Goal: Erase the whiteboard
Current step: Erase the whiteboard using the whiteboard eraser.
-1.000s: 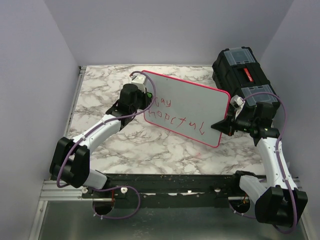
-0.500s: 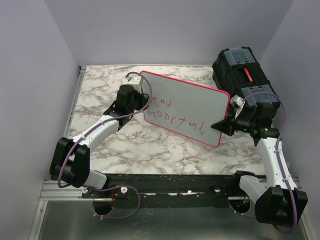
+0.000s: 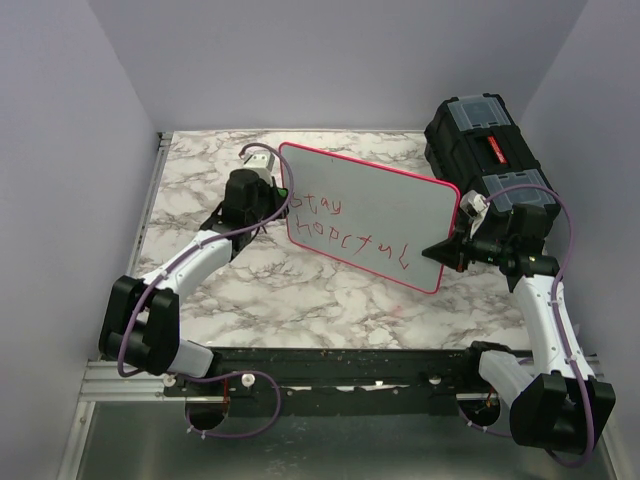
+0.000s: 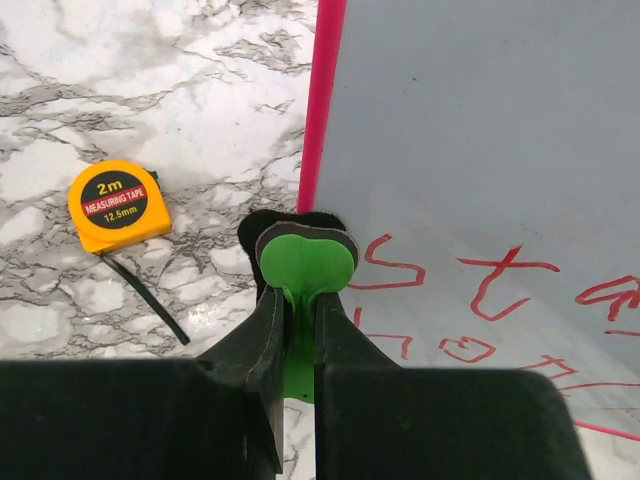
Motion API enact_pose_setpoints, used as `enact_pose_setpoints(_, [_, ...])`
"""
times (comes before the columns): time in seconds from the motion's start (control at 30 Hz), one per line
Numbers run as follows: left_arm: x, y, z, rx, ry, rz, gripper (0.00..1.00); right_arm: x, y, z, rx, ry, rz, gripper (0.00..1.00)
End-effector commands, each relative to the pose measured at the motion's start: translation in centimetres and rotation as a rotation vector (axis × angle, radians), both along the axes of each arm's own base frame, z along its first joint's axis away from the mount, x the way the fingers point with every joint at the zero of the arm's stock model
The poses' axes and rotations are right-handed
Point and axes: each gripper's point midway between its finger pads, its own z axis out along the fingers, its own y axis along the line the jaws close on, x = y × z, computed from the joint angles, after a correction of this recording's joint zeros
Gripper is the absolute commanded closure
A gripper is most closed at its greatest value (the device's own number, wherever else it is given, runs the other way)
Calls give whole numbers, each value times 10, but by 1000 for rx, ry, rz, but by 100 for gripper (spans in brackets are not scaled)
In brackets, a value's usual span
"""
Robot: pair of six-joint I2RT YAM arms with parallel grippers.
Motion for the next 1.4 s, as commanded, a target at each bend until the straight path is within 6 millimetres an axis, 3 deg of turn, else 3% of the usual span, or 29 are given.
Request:
enact_pose_setpoints(0.0, [0,-8,19,-48,-37,-38,100,-6,11,20,49,-77,90,100])
enact_pose_setpoints(0.17, [-15,-37,15,-46,-42,-113,100,-6,10,19,46,-76,87,100])
enact_pose_setpoints(0.3, [-19,-45,15,-36,-41,-133,100,-5,10,18,42,-76,81,100])
enact_pose_setpoints(0.53, [0,-4,11,-18,-27,-13,100,-5,10,18,44,-73,84,100])
enact_pose_setpoints(0.63, [3,1,14,-18,-30,1,100,-5,10,18,45,-72,86,100])
enact_pose_setpoints(1.0, [-18,-46,14,-38,-31,-110,100,-5,10,18,45,-72,86,100])
enact_pose_setpoints(1.13, [-10,-35,14,-35,-25,-77,100,-6,10,19,43,-77,84,100])
enact_pose_setpoints(1.27, [5,-8,20,-38,-30,-9,100,-6,10,20,44,-80,86,100])
enact_pose_setpoints(1.37, [9,1,28,-43,-40,9,100,-7,10,20,44,-83,86,100])
